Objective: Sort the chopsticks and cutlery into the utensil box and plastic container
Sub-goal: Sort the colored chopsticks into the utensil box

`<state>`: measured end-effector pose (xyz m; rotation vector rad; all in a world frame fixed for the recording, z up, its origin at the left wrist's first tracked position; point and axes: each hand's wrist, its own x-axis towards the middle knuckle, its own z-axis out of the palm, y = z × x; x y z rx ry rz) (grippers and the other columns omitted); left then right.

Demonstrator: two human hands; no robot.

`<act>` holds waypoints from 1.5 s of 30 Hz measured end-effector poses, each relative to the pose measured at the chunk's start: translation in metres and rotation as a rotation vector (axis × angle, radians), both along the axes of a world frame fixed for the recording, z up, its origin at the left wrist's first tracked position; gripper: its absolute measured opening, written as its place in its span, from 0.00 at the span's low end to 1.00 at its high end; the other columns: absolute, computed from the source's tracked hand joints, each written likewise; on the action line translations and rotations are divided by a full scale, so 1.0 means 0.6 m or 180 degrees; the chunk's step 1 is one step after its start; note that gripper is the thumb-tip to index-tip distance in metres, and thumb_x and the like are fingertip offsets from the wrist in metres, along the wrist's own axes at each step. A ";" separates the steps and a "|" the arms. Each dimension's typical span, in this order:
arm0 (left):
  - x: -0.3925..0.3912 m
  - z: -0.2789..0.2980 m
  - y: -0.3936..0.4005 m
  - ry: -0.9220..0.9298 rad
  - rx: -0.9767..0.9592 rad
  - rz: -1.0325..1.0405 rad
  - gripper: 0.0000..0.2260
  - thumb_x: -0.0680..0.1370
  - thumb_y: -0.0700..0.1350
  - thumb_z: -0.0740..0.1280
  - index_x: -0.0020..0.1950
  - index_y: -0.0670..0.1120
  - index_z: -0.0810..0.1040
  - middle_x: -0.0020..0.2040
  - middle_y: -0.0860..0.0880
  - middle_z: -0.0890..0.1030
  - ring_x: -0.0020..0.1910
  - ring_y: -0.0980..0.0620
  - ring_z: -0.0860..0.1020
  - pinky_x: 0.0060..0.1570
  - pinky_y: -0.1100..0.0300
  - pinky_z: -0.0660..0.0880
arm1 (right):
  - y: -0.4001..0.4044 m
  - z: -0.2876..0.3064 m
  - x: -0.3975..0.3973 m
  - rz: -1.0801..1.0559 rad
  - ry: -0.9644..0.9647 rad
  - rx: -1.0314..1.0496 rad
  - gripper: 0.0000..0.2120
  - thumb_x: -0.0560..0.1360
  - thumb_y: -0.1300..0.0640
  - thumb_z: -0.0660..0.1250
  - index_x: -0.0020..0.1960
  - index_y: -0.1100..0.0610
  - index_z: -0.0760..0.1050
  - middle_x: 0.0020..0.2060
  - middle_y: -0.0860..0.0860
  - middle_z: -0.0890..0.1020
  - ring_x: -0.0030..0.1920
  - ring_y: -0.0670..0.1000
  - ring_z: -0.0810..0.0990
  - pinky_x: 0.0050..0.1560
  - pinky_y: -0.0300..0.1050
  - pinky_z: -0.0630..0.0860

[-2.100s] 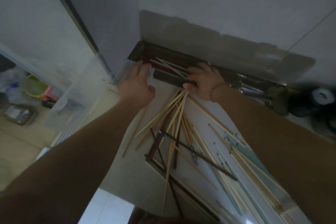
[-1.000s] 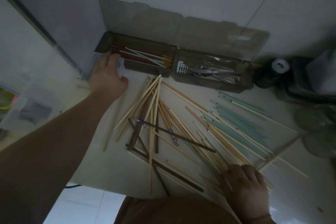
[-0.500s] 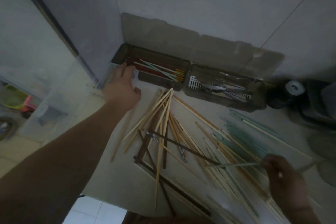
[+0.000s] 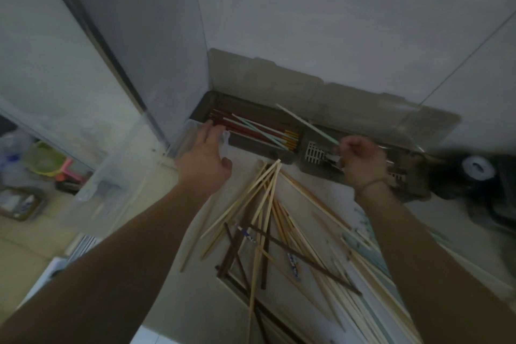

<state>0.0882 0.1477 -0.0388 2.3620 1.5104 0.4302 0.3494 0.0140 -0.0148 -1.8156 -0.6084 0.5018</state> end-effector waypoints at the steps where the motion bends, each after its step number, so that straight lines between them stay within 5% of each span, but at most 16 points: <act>1: 0.000 0.000 0.000 0.0006 -0.0004 0.0003 0.31 0.72 0.49 0.67 0.74 0.54 0.62 0.77 0.52 0.60 0.68 0.46 0.71 0.62 0.46 0.74 | 0.018 -0.007 -0.012 0.0071 0.0002 -0.0112 0.14 0.76 0.69 0.63 0.38 0.54 0.73 0.28 0.42 0.80 0.33 0.41 0.80 0.34 0.37 0.75; 5: 0.001 0.000 -0.001 -0.0012 0.0016 0.0007 0.31 0.71 0.48 0.68 0.73 0.54 0.63 0.77 0.52 0.60 0.69 0.46 0.70 0.61 0.46 0.74 | 0.060 -0.016 -0.039 0.0464 -0.0452 -0.0657 0.13 0.75 0.68 0.63 0.39 0.52 0.74 0.35 0.44 0.79 0.39 0.43 0.80 0.50 0.42 0.78; 11: 0.003 -0.002 -0.002 0.0030 0.0033 0.0027 0.31 0.71 0.49 0.69 0.73 0.55 0.63 0.77 0.52 0.61 0.66 0.45 0.73 0.58 0.46 0.76 | 0.064 0.008 -0.043 0.0667 -0.1313 -0.1550 0.04 0.73 0.49 0.70 0.43 0.46 0.74 0.39 0.43 0.77 0.42 0.46 0.75 0.43 0.39 0.70; 17: 0.002 -0.002 -0.002 0.0076 0.0011 0.0031 0.31 0.72 0.49 0.68 0.73 0.55 0.61 0.77 0.52 0.59 0.69 0.46 0.70 0.60 0.46 0.75 | -0.070 -0.002 -0.022 0.0480 -0.1628 -0.0896 0.06 0.73 0.54 0.70 0.41 0.46 0.74 0.35 0.44 0.77 0.38 0.47 0.77 0.39 0.35 0.68; 23: 0.005 0.002 -0.002 0.0061 -0.0085 0.0021 0.31 0.73 0.49 0.68 0.73 0.55 0.61 0.77 0.52 0.59 0.70 0.47 0.68 0.61 0.45 0.73 | -0.296 -0.018 -0.051 0.0681 -0.1891 -0.1353 0.10 0.72 0.47 0.62 0.40 0.49 0.79 0.30 0.41 0.75 0.28 0.38 0.70 0.32 0.28 0.62; 27: 0.005 0.003 -0.001 0.0059 -0.0055 -0.0012 0.30 0.72 0.48 0.68 0.73 0.53 0.63 0.76 0.50 0.60 0.68 0.44 0.71 0.58 0.45 0.75 | -0.384 -0.042 -0.096 0.0875 -0.2355 -0.1857 0.03 0.67 0.54 0.73 0.39 0.48 0.80 0.33 0.47 0.81 0.30 0.52 0.81 0.28 0.37 0.71; 31: 0.004 0.003 0.000 0.0079 -0.0054 -0.0009 0.30 0.72 0.48 0.68 0.72 0.53 0.63 0.76 0.50 0.61 0.66 0.43 0.72 0.56 0.45 0.76 | -0.442 -0.068 -0.116 0.0864 -0.2110 -0.2548 0.13 0.61 0.57 0.79 0.40 0.46 0.77 0.34 0.47 0.79 0.32 0.54 0.81 0.23 0.45 0.73; 41: 0.005 0.006 -0.004 0.0027 -0.0015 -0.0020 0.29 0.71 0.46 0.69 0.71 0.53 0.64 0.75 0.50 0.62 0.66 0.42 0.72 0.57 0.46 0.74 | -0.444 -0.055 -0.125 0.0800 -0.1931 -0.3073 0.03 0.72 0.50 0.69 0.45 0.43 0.79 0.42 0.45 0.80 0.45 0.53 0.81 0.34 0.45 0.73; 45: 0.004 0.006 -0.002 0.0034 -0.0008 -0.0044 0.29 0.71 0.47 0.69 0.71 0.52 0.65 0.75 0.49 0.63 0.66 0.42 0.72 0.56 0.46 0.75 | -0.441 -0.048 -0.128 0.0705 -0.1916 -0.3123 0.04 0.69 0.53 0.73 0.40 0.46 0.79 0.38 0.47 0.80 0.38 0.55 0.82 0.30 0.44 0.70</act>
